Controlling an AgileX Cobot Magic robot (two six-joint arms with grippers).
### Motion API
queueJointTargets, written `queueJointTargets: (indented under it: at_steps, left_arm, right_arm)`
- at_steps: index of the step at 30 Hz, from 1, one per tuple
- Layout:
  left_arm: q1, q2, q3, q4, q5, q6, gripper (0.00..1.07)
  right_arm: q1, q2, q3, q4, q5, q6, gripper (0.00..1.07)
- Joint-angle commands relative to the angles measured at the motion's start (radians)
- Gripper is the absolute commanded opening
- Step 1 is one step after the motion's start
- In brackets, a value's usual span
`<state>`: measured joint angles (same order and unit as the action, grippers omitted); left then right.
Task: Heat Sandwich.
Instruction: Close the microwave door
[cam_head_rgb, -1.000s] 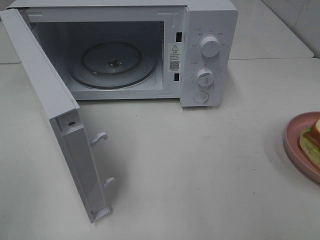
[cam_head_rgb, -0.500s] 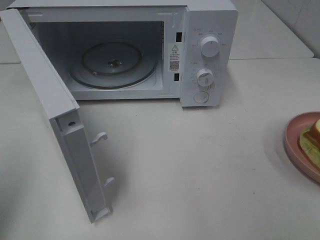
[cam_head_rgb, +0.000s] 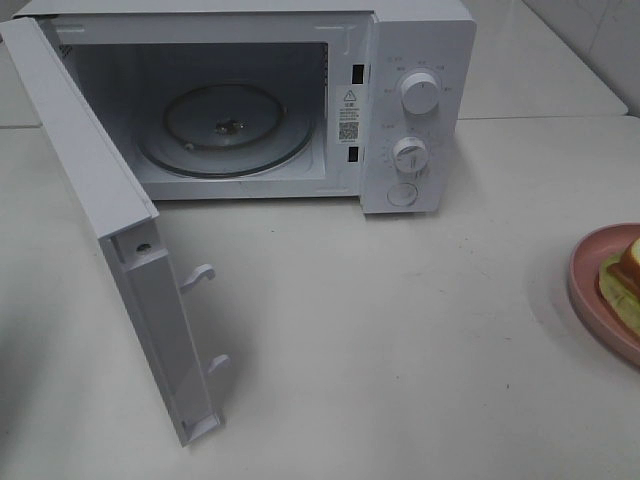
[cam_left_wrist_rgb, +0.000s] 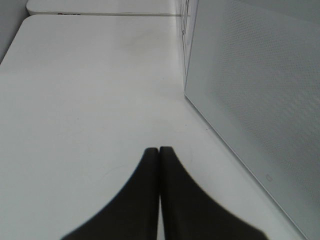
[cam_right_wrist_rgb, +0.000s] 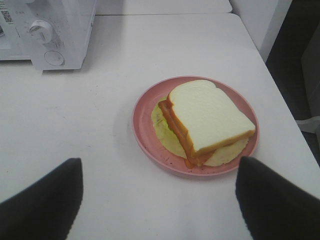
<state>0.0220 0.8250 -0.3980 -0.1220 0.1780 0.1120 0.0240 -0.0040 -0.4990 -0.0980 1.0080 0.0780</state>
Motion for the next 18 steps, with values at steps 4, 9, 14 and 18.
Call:
queueJointTargets:
  at_steps: [4,9,14,18]
  left_arm:
    - [-0.005,0.106,0.021,-0.008,-0.239,0.004,0.0]
    - [-0.005,0.224,0.039,-0.008,-0.437,0.001,0.0]
    - [-0.005,0.327,0.076,0.074,-0.666,-0.021,0.0]
    - [-0.005,0.402,0.097,0.165,-0.833,-0.088,0.0]
  right_arm:
    - [-0.009,-0.028,0.0,0.001,-0.014,-0.014,0.76]
    - [-0.009,-0.028,0.0,0.001,-0.014,-0.014,0.76]
    - [-0.009,-0.028,0.0,0.001,-0.014,-0.014,0.76]
    - [-0.009,-0.028,0.0,0.001,-0.014,-0.014,0.76]
